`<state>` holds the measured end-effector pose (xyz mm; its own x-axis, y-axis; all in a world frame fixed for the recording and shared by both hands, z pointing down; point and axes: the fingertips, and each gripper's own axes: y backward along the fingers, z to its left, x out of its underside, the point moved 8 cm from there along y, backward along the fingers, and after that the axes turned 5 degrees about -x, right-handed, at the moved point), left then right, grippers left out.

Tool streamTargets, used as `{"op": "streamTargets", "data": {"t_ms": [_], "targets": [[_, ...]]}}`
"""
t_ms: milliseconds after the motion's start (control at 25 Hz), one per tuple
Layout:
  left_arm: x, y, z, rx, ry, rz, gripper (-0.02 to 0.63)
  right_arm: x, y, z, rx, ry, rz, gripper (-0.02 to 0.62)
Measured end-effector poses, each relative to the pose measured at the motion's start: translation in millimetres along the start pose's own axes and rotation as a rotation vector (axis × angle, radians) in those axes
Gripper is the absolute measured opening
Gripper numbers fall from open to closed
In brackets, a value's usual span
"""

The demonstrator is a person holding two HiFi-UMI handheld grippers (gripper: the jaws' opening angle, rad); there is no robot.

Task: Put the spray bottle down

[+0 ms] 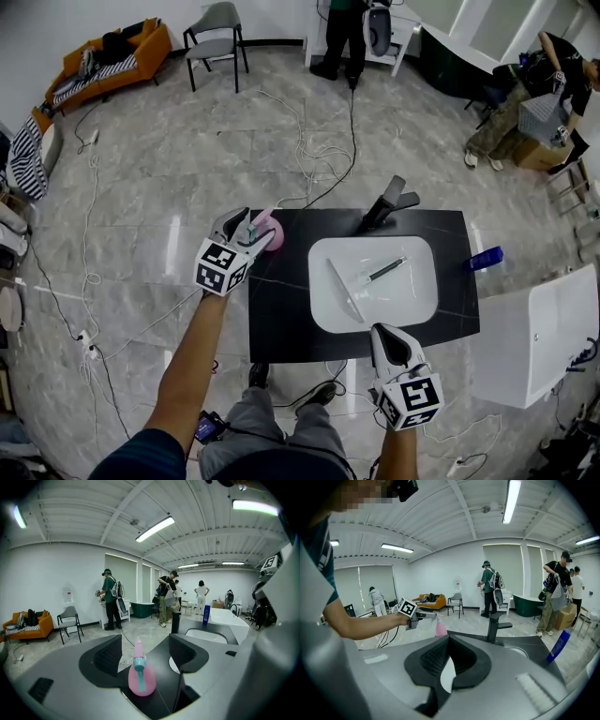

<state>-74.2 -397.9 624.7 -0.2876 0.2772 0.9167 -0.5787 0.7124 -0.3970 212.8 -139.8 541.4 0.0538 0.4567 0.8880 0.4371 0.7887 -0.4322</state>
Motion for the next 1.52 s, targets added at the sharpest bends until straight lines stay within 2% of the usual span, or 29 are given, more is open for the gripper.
{"op": "streamTargets", "data": {"t_ms": [440,600,800,960,1200,1520], "targets": [[-62.8,102.9,-20.2,0.003,-0.101,-0.118,0.288,-45.1,41.6,12.8,0.037,0.052,-0.081,0.01],[-86.0,149.1,-34.8,0.043,-0.153,-0.157,0.176,-65.8,58.4,23.2,0.041,0.081,-0.123,0.01],[-105.3,203.1,-56.4,0.107,-0.164,-0.207,0.013,-93.8,77.8,37.8,0.039,0.142,-0.169,0.009],[-114.3,241.1,-74.1,0.164,-0.174,-0.213,0.005,-113.5,90.5,54.6,0.028,0.189,-0.194,0.009],[-126.0,283.3,-91.4,0.209,-0.116,-0.265,0.005,-129.6,103.9,73.8,-0.008,0.229,-0.233,0.009],[-152.2,309.7,-103.6,0.224,-0.167,-0.306,0.005,-137.8,120.2,90.9,-0.049,0.256,-0.246,0.008]]}}
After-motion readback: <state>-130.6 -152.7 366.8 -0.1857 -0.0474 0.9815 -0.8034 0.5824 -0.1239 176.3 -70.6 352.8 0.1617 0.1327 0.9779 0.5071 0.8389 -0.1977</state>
